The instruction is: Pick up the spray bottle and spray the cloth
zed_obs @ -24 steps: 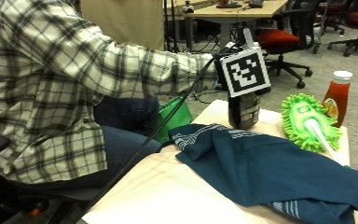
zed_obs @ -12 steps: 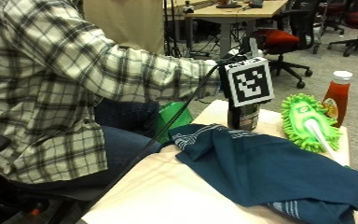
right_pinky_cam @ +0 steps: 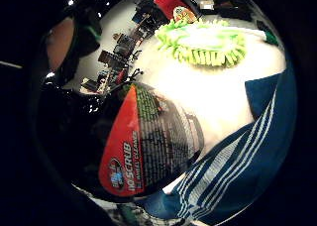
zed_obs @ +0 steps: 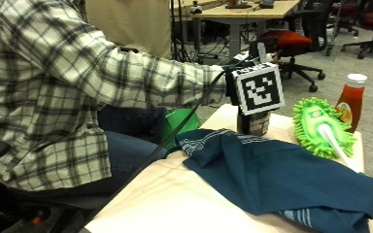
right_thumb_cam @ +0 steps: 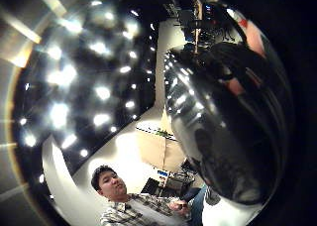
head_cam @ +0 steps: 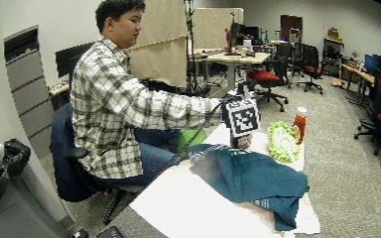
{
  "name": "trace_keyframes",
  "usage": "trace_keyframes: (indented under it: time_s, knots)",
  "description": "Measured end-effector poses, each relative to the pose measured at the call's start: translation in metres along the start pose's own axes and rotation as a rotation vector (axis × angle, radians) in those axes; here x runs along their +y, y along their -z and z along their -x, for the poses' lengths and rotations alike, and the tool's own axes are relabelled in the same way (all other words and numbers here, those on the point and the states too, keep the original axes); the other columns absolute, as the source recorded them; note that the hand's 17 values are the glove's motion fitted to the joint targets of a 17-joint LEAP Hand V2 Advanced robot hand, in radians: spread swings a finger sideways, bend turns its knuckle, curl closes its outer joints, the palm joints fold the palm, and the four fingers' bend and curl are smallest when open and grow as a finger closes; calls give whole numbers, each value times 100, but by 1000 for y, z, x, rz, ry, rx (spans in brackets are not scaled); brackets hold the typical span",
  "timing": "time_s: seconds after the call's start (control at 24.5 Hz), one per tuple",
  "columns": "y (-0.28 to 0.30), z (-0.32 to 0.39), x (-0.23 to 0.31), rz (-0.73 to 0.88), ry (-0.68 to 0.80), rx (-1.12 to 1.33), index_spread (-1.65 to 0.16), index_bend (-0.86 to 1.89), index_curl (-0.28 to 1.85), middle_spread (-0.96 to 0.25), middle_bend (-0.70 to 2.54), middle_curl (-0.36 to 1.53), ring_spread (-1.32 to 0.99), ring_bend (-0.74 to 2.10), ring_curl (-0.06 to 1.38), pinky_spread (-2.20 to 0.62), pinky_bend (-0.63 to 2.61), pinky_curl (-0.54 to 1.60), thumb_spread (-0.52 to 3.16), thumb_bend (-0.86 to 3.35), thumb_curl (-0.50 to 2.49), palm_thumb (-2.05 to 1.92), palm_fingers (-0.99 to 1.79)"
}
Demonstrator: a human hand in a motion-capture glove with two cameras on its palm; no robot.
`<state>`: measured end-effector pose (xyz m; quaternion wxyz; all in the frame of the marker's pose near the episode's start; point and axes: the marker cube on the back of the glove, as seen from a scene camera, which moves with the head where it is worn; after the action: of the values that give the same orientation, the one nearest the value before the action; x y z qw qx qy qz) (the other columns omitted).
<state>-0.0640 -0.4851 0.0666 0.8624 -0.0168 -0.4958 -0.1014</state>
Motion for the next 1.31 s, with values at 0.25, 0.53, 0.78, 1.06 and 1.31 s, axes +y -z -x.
trace_keyframes:
  time_s: [0.25,0.53,0.78,1.06,1.31]
  knots:
    - [8,-2,16,14,-1,117,-29,13,55,-8,32,45,-9,36,46,15,17,39,74,-6,69,86,40]
    - [48,5,58,100,-13,684,-37,16,47,-10,15,37,-2,17,37,18,22,38,91,-9,60,63,0]
    - [102,17,112,172,-86,1107,-39,18,43,-11,12,32,1,17,31,19,26,36,102,-6,55,51,-5]
    - [132,44,217,210,-35,1267,-40,18,41,-11,13,28,4,18,30,19,28,36,107,-3,51,45,-6]
    - [126,35,381,303,10,1562,-40,19,40,-10,16,27,6,19,29,19,25,35,111,-2,50,46,-2]
